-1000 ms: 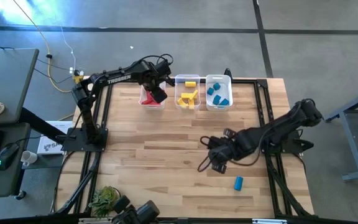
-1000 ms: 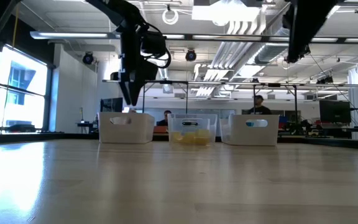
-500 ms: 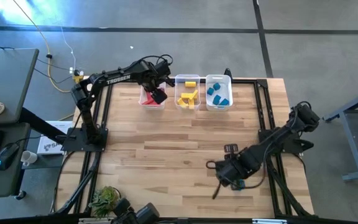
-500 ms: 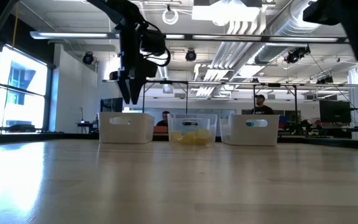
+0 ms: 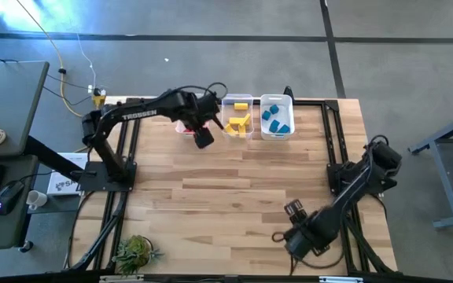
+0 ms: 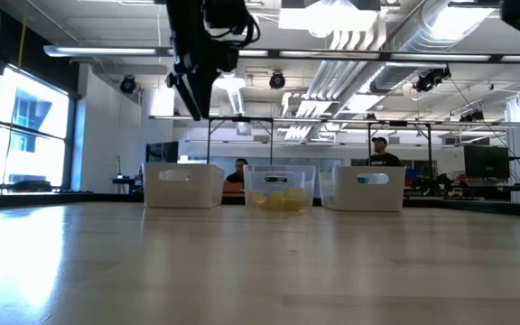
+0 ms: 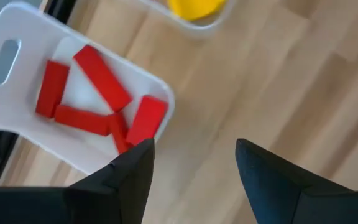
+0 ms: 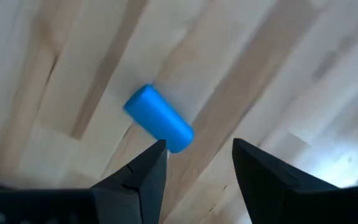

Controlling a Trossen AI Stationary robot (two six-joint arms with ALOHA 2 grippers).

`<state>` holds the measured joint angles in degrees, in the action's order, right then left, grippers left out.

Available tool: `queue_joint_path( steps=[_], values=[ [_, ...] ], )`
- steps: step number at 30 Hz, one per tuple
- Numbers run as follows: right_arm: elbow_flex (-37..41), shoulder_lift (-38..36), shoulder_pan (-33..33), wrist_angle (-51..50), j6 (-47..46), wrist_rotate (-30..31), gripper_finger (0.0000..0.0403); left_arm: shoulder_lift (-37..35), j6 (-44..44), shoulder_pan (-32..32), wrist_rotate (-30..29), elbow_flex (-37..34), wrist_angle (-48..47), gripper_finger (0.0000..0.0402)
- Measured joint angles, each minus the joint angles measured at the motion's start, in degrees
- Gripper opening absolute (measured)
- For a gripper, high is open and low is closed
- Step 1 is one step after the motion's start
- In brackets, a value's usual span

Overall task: Sort & place blocks by color
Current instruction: Put the blue block into the right white bin

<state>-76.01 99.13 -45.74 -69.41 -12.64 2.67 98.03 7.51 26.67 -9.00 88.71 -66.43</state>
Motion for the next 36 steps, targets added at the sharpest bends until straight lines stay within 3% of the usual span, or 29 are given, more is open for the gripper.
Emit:
queue_joint_path(
  steps=[7,16,26,36],
  values=[
    [0.0,5.78,-3.69,-0.04,9.29,-0.04,0.017,-0.56,-0.01,-5.92,-0.04,0.02,0.22,0.0213],
    [0.0,10.43,-5.55,-0.04,17.4,2.1,0.017,-0.54,3.02,-7.69,-0.41,0.02,0.22,0.0213],
    [0.0,12.63,-5.85,0.43,16.16,2.08,0.017,-0.54,4.33,-7.67,-0.41,0.02,0.24,0.0213],
    [-0.02,15.58,-5.65,7.19,12.95,0.98,0.017,-0.54,4.35,-7.67,-0.41,0.02,0.24,0.0213]
  ],
)
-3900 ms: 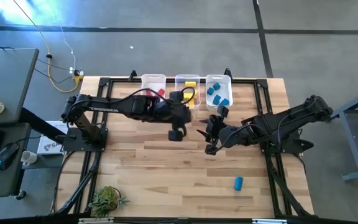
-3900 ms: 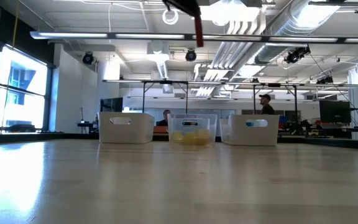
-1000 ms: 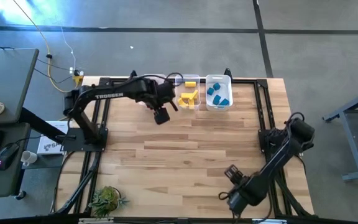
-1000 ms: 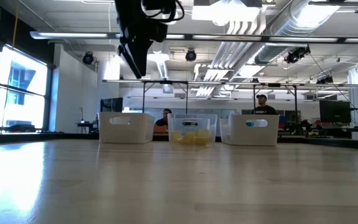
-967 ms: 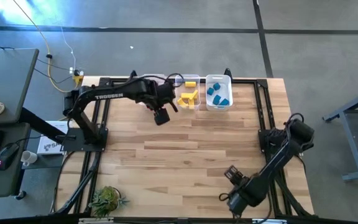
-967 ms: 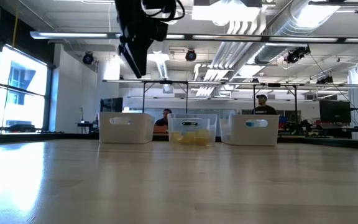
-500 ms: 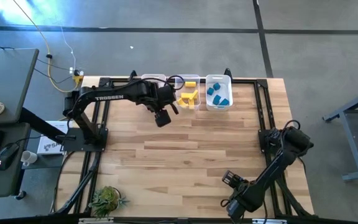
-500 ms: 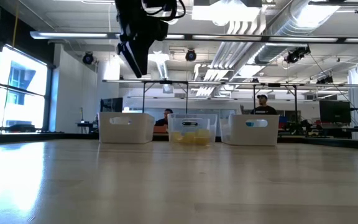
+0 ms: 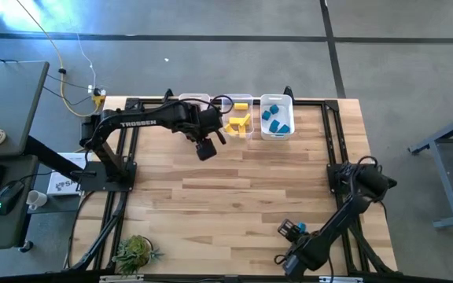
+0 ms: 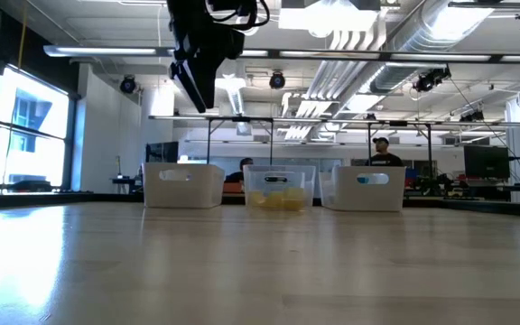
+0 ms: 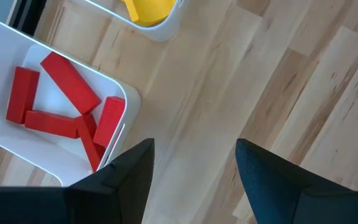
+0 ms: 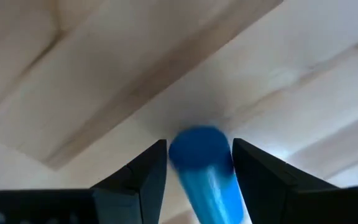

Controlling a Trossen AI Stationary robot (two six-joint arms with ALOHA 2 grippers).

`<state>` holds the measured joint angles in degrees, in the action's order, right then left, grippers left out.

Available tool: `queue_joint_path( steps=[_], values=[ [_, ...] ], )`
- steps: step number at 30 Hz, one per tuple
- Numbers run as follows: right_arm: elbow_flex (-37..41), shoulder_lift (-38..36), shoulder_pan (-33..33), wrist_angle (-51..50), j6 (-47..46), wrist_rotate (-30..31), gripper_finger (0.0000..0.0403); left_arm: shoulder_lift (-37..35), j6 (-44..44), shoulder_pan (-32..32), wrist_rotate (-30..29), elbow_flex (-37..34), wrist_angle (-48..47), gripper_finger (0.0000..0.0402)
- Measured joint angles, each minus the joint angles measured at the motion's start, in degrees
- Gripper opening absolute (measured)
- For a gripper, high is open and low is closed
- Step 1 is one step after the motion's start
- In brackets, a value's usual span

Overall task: Sort & place blocks by color
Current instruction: Put the blue block into the right white bin

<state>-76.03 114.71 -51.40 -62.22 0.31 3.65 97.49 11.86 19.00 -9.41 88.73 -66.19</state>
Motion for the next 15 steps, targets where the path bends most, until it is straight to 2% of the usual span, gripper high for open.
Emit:
queue_joint_path(
  steps=[3,15],
  values=[
    [-0.32,1.86,0.0,-0.29,-2.87,-0.16,0.017,0.0,0.0,0.0,0.0,0.0,0.0,0.0213],
    [-0.24,2.83,0.02,-0.79,-3.05,-0.4,0.0141,0.02,-0.02,0.0,-0.04,-0.02,0.02,0.0213]
  ],
)
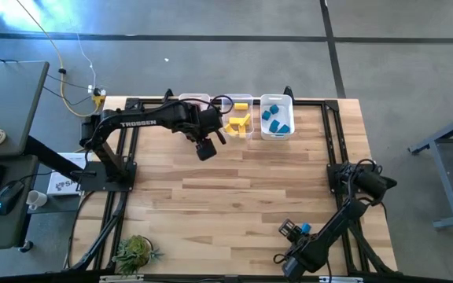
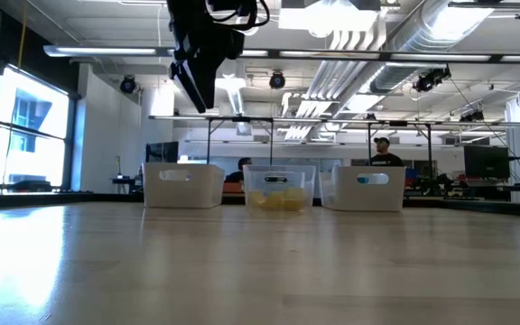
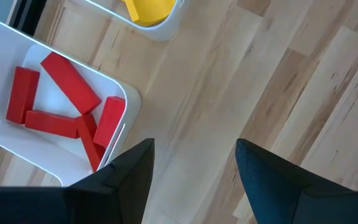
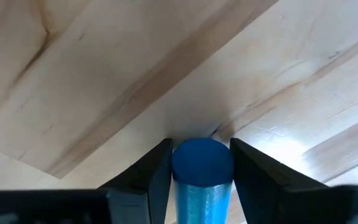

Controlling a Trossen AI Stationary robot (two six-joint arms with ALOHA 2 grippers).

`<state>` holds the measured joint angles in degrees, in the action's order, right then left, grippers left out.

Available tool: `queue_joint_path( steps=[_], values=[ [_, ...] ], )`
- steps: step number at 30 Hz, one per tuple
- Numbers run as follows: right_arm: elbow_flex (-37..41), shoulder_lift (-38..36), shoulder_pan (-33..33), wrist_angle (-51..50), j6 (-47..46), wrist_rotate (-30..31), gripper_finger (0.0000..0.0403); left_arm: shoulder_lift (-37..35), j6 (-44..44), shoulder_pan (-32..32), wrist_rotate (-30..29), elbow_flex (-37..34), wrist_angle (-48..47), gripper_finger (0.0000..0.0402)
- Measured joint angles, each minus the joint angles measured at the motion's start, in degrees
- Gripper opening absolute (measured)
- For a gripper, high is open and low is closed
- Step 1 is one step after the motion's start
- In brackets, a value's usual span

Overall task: Sort & place blocks by color
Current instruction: Put the blue block into the right white bin

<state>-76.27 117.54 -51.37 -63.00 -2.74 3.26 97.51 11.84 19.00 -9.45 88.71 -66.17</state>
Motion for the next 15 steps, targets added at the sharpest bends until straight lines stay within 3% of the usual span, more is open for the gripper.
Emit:
queue_joint_path(
  steps=[7,15],
  values=[
    [0.04,0.07,-0.02,-0.44,0.11,0.39,0.0107,0.02,0.0,0.0,-0.04,0.0,0.0,0.0213],
    [0.18,-0.29,-0.02,-0.88,-0.03,1.48,0.0107,0.02,0.0,0.0,-0.15,0.0,0.03,0.0213]
  ],
)
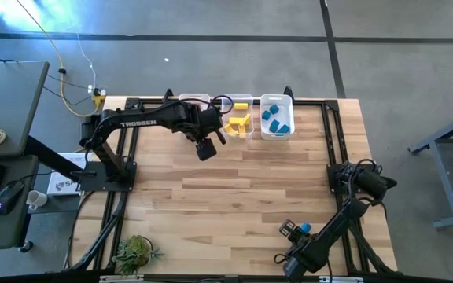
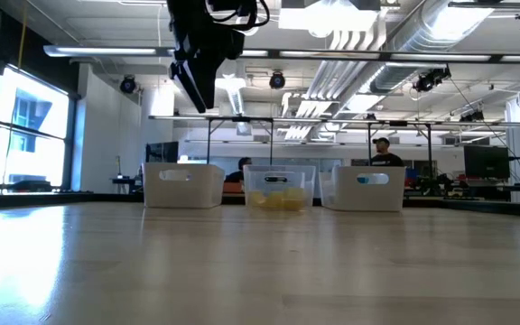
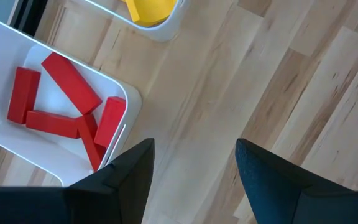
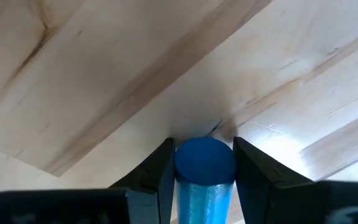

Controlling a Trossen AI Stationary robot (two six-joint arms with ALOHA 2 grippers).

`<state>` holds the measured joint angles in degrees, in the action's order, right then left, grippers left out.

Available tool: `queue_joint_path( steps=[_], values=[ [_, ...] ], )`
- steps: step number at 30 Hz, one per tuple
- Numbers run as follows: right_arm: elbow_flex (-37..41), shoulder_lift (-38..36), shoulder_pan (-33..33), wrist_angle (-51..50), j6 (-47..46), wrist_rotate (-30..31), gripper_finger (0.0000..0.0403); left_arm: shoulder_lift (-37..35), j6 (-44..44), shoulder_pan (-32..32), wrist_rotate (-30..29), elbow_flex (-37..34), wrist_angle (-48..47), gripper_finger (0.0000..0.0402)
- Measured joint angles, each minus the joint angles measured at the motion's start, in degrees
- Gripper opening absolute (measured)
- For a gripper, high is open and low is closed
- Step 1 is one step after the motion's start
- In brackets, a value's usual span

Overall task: Sort & place blocks by color
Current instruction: Put the blue block into the right white bin

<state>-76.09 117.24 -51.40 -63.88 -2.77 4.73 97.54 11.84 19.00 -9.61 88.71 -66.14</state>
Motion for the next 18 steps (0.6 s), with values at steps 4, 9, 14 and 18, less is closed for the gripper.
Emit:
queue_joint_path(
  steps=[4,9,14,18],
  values=[
    [0.31,-1.37,0.9,-0.07,-2.5,2.0,0.0107,0.0,0.0,0.0,0.0,0.0,0.04,0.0213],
    [0.43,-3.36,5.0,-0.27,-5.32,11.9,0.0107,0.0,0.05,-0.01,0.0,0.0,0.6,0.0213],
    [0.37,-4.85,11.14,-0.29,-6.22,19.04,0.0107,0.02,0.0,-0.83,-0.09,0.0,0.71,0.0213],
    [0.28,-5.35,16.77,-1.09,-4.89,24.24,0.0107,0.02,-0.01,-1.67,-1.0,0.0,0.68,0.0213]
  ],
)
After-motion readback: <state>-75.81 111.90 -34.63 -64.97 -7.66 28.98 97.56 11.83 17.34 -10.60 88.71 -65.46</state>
